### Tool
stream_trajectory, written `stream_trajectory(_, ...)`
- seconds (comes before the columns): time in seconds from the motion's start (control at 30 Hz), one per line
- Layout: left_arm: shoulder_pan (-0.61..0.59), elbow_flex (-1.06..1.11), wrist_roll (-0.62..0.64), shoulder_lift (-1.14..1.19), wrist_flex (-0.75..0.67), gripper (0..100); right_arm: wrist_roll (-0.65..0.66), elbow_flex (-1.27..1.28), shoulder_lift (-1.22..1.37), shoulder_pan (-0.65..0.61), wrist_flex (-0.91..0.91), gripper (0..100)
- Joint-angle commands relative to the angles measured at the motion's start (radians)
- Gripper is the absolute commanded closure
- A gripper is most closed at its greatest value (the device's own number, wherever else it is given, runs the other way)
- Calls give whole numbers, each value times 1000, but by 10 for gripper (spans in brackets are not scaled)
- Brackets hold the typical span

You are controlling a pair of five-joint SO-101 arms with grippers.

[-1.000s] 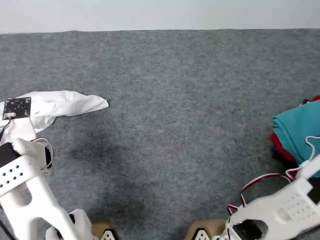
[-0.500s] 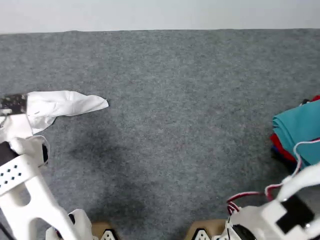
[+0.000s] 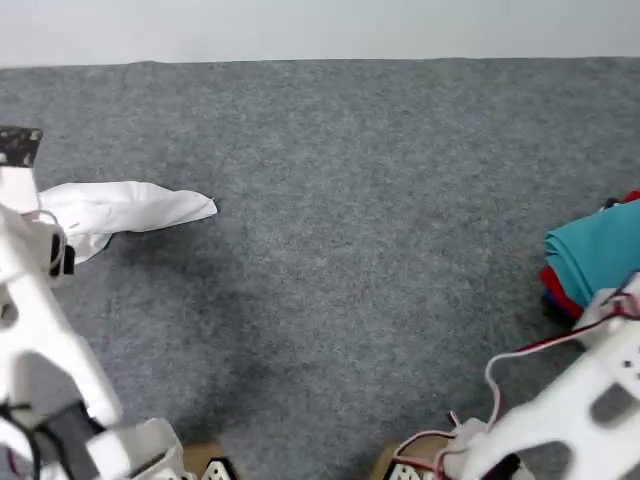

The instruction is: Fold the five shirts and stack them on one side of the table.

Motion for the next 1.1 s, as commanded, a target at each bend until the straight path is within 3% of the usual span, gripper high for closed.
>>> stream_trajectory(0.0,-9,-156,-109,115,8,792,12,84,-88,-25,28,983)
stream_trajectory(0.3,-3,-493,-463,364,2,758,12,101,-148,-21,36,983)
stream_trajectory(0.43,2,-641,-542,485,0,742,12,101,-156,-21,38,983)
stream_trajectory(0.7,80,-889,-549,767,-3,742,12,101,-156,-24,38,983)
stream_trajectory(1.07,192,-1107,-548,951,86,745,12,101,-156,-24,38,983)
